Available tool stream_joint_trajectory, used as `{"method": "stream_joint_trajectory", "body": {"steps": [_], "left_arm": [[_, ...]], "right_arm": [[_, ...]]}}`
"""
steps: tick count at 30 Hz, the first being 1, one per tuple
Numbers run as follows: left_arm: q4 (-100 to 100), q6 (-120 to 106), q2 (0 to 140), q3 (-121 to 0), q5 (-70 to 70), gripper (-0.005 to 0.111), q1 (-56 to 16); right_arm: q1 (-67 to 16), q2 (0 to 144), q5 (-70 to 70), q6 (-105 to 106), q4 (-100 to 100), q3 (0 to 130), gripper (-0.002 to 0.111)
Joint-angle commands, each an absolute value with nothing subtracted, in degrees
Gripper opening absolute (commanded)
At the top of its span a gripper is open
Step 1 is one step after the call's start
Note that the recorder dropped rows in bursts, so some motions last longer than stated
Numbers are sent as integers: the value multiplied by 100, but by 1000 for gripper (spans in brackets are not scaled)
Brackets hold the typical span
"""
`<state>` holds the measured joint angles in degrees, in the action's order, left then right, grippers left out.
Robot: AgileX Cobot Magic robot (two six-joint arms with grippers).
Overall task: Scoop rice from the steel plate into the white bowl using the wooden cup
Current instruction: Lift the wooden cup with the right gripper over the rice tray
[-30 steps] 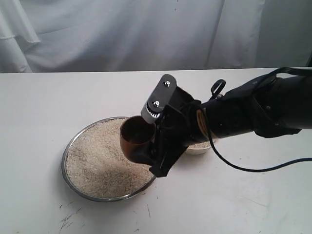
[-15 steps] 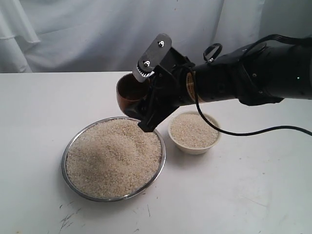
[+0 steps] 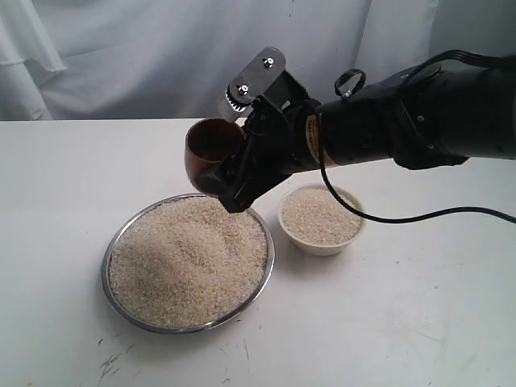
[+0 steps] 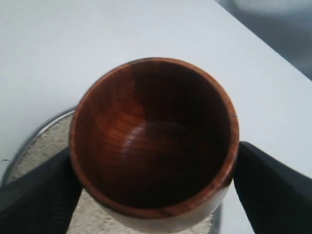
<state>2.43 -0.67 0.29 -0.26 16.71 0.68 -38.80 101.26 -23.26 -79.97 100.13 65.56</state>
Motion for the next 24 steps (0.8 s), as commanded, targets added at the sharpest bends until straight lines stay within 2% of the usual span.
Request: {"method": "stream_joint_trajectory", "body": {"steps": [1,8,10,14,17,24], "left_arm": [[248,-49,0,0,1634,0,60],[248,-49,0,0,1634,0,60],[248,-49,0,0,1634,0,60],[248,-49,0,0,1634,0,60],[248,-49,0,0,1634,0,60],[248,-49,0,0,1634,0,60]], "right_arm": [[-3738,10247,-2822,-8020,9528,6588,0],[-3558,10631,-3084,-7918,9294,6588,0],[-3532,10619,-2959,-8242,9995,6588,0],[-3364,10619,-3064,-8257,9995,6627,0],[-3364,10619,-2696,-8270,9979,6627,0],[-3193,10619,-2812,-7830,8470,6627,0]]}}
